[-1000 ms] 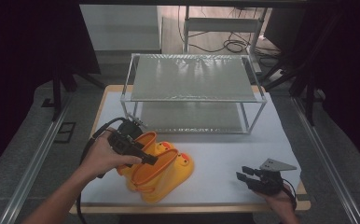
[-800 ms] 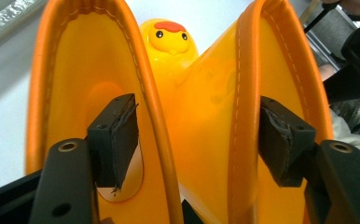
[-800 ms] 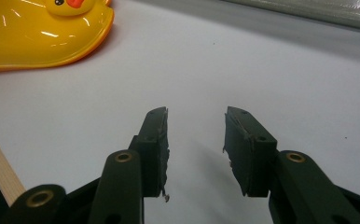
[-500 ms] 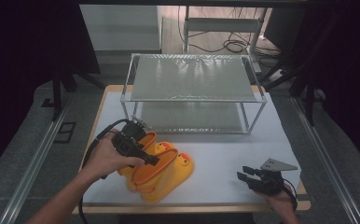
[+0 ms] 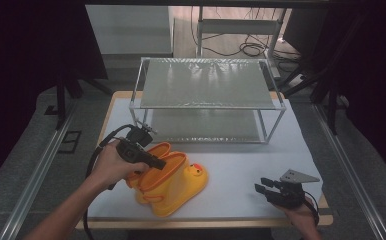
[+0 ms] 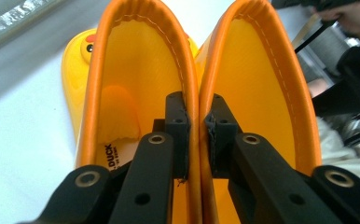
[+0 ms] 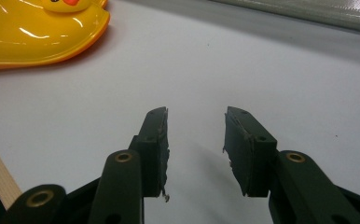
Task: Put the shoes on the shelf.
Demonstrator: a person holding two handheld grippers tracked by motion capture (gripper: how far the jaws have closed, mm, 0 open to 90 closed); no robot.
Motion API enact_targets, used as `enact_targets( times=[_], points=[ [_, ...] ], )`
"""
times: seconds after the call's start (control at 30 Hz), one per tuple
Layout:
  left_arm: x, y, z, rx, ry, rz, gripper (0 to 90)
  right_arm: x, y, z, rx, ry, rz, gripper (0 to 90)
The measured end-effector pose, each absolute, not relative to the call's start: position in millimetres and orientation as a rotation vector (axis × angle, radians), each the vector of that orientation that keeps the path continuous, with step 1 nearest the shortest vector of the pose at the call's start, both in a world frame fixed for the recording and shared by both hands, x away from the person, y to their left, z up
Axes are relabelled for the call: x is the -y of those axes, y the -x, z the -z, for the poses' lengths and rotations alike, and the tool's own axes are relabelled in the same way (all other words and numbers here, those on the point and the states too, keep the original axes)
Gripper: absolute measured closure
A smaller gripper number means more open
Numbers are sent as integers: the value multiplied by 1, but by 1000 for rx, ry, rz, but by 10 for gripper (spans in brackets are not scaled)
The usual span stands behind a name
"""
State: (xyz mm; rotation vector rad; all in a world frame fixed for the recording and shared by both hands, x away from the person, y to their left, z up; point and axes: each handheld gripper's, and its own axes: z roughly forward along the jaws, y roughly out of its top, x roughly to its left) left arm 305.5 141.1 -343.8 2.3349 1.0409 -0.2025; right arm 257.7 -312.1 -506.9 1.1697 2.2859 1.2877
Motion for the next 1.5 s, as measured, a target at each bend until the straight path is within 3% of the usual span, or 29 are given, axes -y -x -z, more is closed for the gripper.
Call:
enact_targets(
  times=[0.37, 1.07, 1.5],
  points=[
    [-132, -315, 327, -999, -2284, 241, 824, 314, -259, 508, -2281, -1178, -1286, 589],
    [-66, -329, 234, -815, -2250, 225, 824, 322, -259, 508, -2262, -1210, -1294, 594],
    [-37, -347, 200, -792, -2258, 216, 824, 327, -260, 509, -2254, -1226, -1291, 595]
  ],
)
